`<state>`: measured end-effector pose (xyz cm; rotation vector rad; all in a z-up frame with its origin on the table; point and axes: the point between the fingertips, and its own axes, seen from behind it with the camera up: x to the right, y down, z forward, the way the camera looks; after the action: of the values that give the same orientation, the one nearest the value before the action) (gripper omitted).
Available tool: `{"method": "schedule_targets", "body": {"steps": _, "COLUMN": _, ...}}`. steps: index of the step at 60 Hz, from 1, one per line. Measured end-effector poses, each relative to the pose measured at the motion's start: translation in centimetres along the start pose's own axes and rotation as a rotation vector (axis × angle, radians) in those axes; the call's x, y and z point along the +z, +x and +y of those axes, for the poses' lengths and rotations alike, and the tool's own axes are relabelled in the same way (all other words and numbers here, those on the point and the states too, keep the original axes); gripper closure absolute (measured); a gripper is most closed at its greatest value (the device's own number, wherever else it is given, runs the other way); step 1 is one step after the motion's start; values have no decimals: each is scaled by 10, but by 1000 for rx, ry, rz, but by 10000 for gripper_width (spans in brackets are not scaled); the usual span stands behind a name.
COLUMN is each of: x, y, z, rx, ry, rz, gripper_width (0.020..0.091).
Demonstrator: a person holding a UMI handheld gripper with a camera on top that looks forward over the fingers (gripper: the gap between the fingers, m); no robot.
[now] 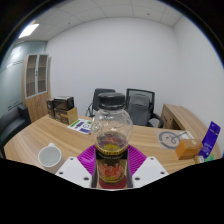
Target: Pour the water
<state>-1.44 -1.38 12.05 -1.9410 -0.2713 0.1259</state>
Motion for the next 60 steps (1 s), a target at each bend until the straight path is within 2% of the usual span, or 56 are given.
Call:
{"method": "schedule_targets", "body": {"steps": 7, "x": 13, "y": 6, "z": 33, "rx": 46, "ry": -37, "rz": 4, "gripper_width": 701}}
{"method": "schedule_targets", "body": {"steps": 13, "x": 8, "y": 8, "z": 32, "rx": 60, "ry": 4, "rz": 1, "gripper_width": 697}}
{"method": "schedule_targets", "body": {"steps": 20, "x": 5, "y": 10, "z": 33, "rx": 66, "ry": 16, "rz": 14, "gripper_width": 626}}
{"method": "schedule_targets", "body": {"steps": 24, "x": 8, "y": 9, "z": 36, "rx": 71, "ry": -5, "rz": 10, "gripper_width": 589}}
{"method": "schedule_targets", "body": {"steps": 26, "x": 7, "y": 11, "z": 39, "rx": 77, "ry": -29, "rz": 17, "gripper_width": 537}}
{"method": "schedule_targets", "body": {"steps": 27, "x": 5, "y": 11, "z": 40, "rx": 79, "ry": -40, "rz": 21, "gripper_width": 486}}
{"method": "schedule_targets", "body": {"steps": 30, "x": -3, "y": 13, "z": 41, "rx": 79, "ry": -63, "rz": 35, "gripper_width": 278}}
{"method": "schedule_targets", "body": {"steps": 31, "x": -6, "y": 13, "z": 40, "rx": 76, "ry": -70, "rz": 41, "gripper_width": 229}}
{"method": "schedule_targets", "body": {"steps": 33, "x": -17, "y": 14, "z": 41, "rx": 73, "ry": -81, "rz": 54, "gripper_width": 273}}
{"method": "schedule_targets", "body": {"steps": 38, "x": -44, "y": 15, "z": 37, "rx": 70, "ry": -107, "rz": 103, "gripper_width": 236}}
{"method": "schedule_targets", "body": {"steps": 49, "x": -132, "y": -8, "z": 21, "rx": 78, "ry": -157, "rz": 199, "gripper_width": 246}}
{"method": "schedule_targets", "body": {"steps": 60, "x": -225, "y": -61, "z": 18, "rx": 70, "ry": -189, "rz": 278, "gripper_width": 253}}
